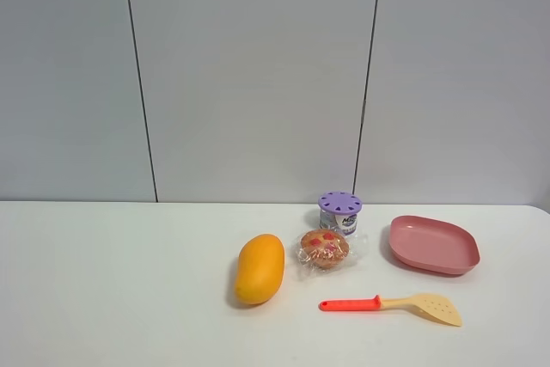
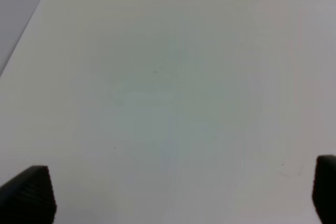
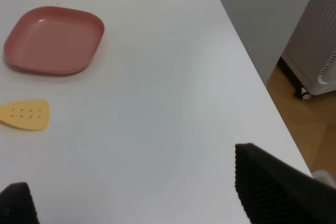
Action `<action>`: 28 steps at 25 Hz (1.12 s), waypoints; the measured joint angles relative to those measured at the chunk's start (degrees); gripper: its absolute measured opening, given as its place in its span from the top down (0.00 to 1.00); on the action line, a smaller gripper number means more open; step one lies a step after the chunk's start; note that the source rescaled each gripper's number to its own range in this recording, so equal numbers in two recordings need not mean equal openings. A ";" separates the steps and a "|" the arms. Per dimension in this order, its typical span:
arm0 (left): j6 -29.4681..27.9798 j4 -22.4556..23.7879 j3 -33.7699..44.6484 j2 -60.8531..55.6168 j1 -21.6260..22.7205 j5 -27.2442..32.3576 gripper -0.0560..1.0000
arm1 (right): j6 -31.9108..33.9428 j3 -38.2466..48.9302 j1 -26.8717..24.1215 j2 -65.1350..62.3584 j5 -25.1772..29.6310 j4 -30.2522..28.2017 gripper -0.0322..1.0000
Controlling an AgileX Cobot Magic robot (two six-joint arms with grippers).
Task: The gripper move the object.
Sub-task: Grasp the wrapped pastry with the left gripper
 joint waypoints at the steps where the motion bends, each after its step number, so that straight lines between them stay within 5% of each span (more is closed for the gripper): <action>1: 0.00 0.00 0.00 0.00 0.00 0.00 0.00 | 0.00 0.00 0.00 0.00 0.00 0.00 0.00; 23: 0.61 -0.64 -0.43 0.00 0.00 -0.04 0.00 | 0.00 0.00 0.00 0.00 0.00 0.00 0.00; 28: 6.58 -5.06 -6.72 4.84 0.00 0.22 0.00 | 0.00 0.00 0.00 0.00 0.00 0.00 0.00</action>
